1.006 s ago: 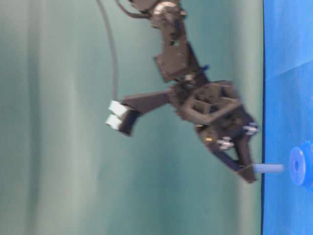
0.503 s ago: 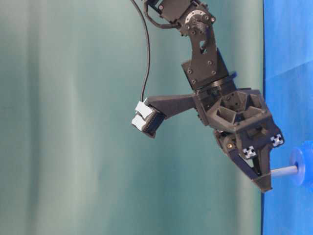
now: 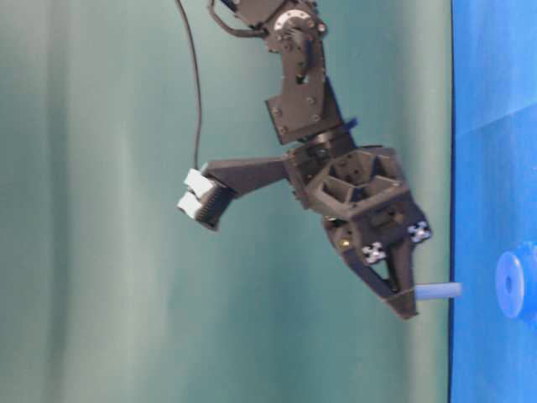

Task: Insert the shaft placed at a random location into the center hole of the small gear at another random location.
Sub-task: 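Align the held shaft above the gear's center hole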

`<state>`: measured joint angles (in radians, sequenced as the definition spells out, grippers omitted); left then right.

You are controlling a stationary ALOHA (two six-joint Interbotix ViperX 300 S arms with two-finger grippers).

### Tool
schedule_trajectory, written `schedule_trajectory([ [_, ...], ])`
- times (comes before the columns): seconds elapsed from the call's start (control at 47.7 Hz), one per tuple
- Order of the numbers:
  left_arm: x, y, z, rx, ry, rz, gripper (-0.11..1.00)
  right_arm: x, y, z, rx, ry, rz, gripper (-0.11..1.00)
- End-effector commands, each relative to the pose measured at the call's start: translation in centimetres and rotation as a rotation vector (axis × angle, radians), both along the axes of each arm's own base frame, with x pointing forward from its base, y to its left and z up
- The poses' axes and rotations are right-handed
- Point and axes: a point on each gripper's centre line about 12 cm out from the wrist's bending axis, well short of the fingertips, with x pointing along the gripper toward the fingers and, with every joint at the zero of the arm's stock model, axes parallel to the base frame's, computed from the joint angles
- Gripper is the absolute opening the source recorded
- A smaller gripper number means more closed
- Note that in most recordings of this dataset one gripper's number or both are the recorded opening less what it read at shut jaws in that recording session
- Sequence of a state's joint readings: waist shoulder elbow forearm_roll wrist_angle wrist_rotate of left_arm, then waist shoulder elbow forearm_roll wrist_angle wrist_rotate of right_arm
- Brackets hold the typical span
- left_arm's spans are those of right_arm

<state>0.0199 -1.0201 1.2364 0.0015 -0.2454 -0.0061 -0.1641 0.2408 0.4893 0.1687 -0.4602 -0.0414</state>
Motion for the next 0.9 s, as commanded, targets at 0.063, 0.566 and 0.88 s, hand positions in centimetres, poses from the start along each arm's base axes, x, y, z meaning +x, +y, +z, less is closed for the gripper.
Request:
schedule_trajectory([
  [0.063, 0.1, 0.0, 0.3, 0.002, -0.008, 0.001, 0.0, -0.3, 0.3, 1.6, -0.011, -0.051, 0.003, 0.02],
  [0.566, 0.1, 0.0, 0.3, 0.002, -0.008, 0.001, 0.0, -0.2, 0.6, -2.4, 0.017, -0.034, -0.024, 0.02],
  [0.88, 0.1, 0.0, 0.3, 0.003, -0.008, 0.001, 0.0, -0.3, 0.5, -3.1, 0.031, -0.034, -0.035, 0.02],
])
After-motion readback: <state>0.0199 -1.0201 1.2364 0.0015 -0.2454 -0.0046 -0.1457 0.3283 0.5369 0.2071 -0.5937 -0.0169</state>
